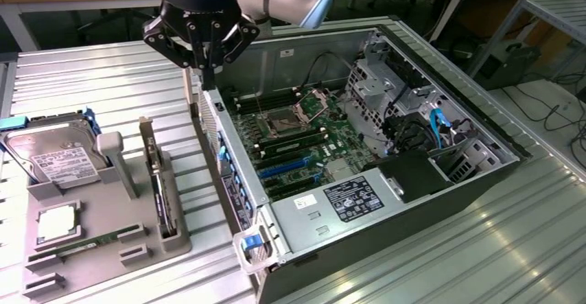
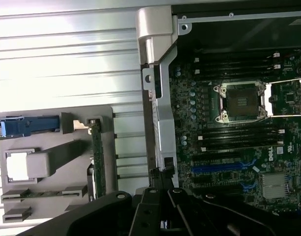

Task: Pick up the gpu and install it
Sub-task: 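Reach for the gpu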

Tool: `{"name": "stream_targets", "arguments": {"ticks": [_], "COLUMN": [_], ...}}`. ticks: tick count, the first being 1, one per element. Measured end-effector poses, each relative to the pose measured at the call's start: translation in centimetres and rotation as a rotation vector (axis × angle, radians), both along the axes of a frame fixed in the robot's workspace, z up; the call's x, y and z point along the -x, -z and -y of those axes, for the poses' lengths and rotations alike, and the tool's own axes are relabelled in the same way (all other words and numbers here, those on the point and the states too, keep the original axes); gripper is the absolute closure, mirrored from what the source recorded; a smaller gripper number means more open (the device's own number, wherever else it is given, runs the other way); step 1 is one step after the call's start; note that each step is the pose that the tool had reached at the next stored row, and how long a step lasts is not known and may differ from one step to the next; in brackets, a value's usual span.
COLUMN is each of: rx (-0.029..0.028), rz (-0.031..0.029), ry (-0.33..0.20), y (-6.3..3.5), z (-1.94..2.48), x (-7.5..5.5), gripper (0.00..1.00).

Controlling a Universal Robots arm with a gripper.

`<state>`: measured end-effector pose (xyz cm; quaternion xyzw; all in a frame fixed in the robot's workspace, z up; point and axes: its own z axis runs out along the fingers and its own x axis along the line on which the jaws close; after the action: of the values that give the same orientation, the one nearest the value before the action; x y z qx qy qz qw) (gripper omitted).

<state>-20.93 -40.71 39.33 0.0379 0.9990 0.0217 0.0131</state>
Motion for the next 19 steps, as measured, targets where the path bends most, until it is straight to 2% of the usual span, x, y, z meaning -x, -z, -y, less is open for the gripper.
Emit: {"name": "stream_targets", "arguments": {"ticks": [19], "rx": [0.0], "rz": [0.0], "ry": [0.0], "y": [0.0], "z": [0.6], "x": [2.5], "gripper": [0.89]}}
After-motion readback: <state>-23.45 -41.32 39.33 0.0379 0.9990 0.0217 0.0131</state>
